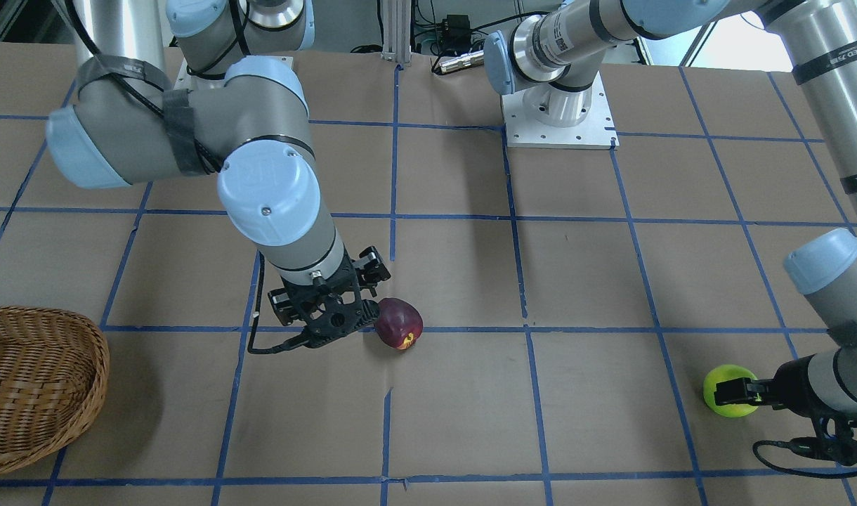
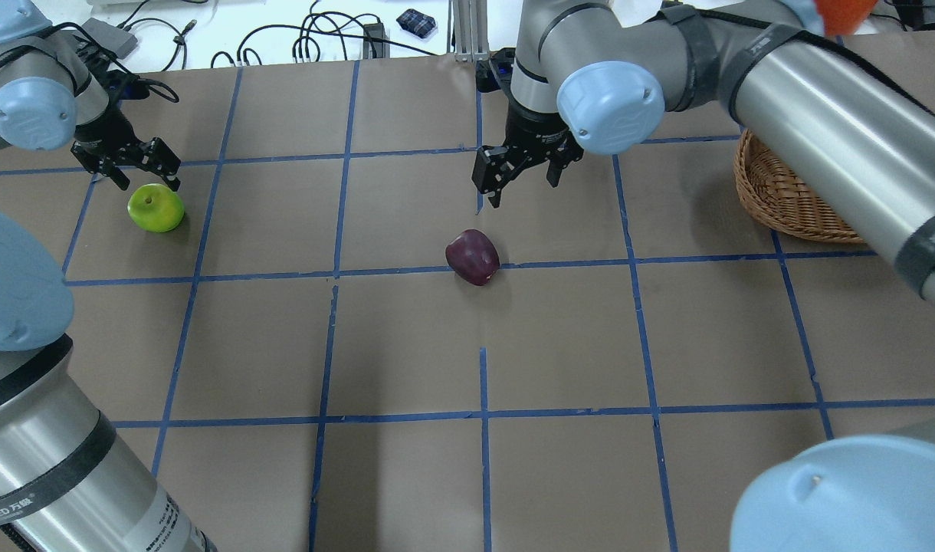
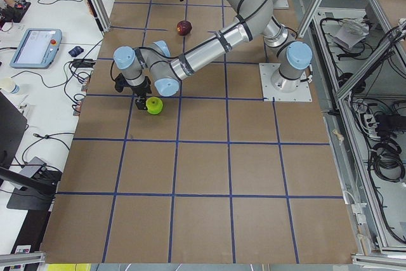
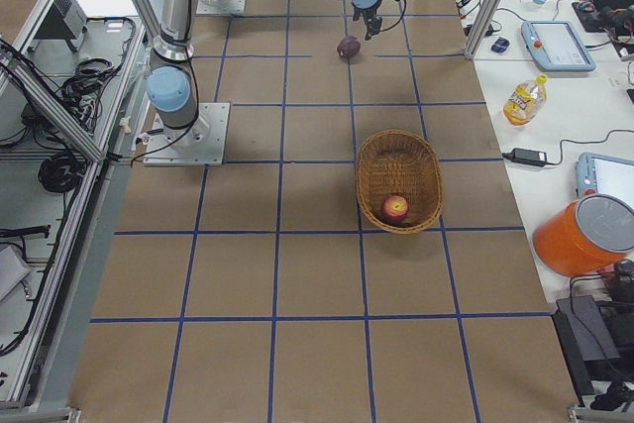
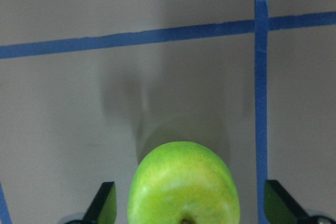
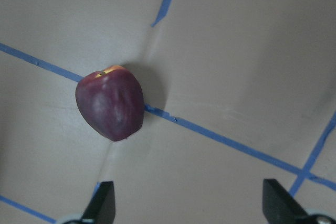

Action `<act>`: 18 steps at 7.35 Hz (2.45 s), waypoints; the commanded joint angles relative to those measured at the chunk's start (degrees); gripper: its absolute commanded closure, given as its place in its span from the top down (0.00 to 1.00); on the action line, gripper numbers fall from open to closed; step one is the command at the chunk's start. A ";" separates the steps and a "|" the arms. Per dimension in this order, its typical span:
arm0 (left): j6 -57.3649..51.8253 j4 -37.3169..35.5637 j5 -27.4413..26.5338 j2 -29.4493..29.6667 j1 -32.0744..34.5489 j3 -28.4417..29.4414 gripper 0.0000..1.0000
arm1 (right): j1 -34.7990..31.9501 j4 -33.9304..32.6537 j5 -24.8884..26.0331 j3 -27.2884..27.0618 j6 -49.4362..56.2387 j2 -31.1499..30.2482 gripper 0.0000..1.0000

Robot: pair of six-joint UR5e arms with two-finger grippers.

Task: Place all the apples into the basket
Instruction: 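Grasp dark red apple with right gripper while left grasps green apple, then carry dark apple to basket with right while left carries green apple to center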

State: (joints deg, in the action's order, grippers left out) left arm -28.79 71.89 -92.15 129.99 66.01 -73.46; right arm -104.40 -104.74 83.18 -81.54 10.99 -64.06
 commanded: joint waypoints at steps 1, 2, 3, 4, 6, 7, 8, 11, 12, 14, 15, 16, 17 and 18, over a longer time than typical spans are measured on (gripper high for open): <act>-0.04 0.36 -0.65 0.09 -0.18 -0.63 1.00 | -4.04 -3.72 -0.29 -0.20 -0.61 3.67 1.00; 0.05 0.27 -0.92 0.08 -0.18 -1.85 1.00 | -4.84 -3.72 -0.29 -0.89 -1.49 4.21 1.00; 0.05 -0.08 -0.92 -0.09 -0.27 -2.56 1.00 | -4.94 -5.11 -0.21 -2.21 -1.41 4.99 1.00; 0.05 0.27 -2.05 -0.53 -0.36 -2.66 1.00 | -5.46 -10.17 -0.12 -3.09 -1.41 6.57 1.00; -0.04 0.53 -2.42 -0.53 -1.84 -3.27 1.00 | -5.99 -11.45 -0.29 -4.50 -1.49 7.20 1.00; 0.13 0.27 -2.33 -0.97 -1.94 -4.75 1.00 | -5.99 -11.46 -0.21 -5.20 -1.41 7.29 1.00; 0.57 0.01 -2.24 -1.32 -1.94 -5.72 1.00 | -5.99 -11.54 -0.21 -5.90 -1.41 7.55 1.00; 1.01 0.18 -1.72 -1.41 -2.03 -5.91 0.31 | -6.08 -14.78 -0.29 -6.17 -1.41 8.78 1.00; 2.75 1.31 -1.63 -2.02 -1.85 -5.65 0.00 | -6.08 -18.19 -0.12 -6.17 -1.41 9.91 1.00; 8.98 10.68 -1.62 -6.31 -0.28 -2.67 0.00 | -5.99 -19.10 0.58 -6.35 -1.67 10.10 1.00; 11.27 13.08 0.29 -8.51 2.69 -2.83 0.00 | -5.90 -19.10 0.93 -6.35 -2.63 10.01 0.95; 12.25 13.54 2.05 -11.31 6.20 -4.40 0.00 | -5.73 -18.06 0.94 -6.44 -6.81 9.84 0.35; 12.26 13.54 4.50 -14.30 8.23 -7.46 0.00 | -5.73 -17.87 0.76 -6.35 -9.55 9.75 0.00; 12.35 12.93 4.88 -16.94 8.69 -11.32 0.00 | -5.29 -16.48 0.76 -6.26 -9.67 8.97 0.00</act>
State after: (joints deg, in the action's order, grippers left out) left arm -16.81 85.04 -88.71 116.65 73.05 -80.54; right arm -110.07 -122.49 83.97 -87.89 2.95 -54.42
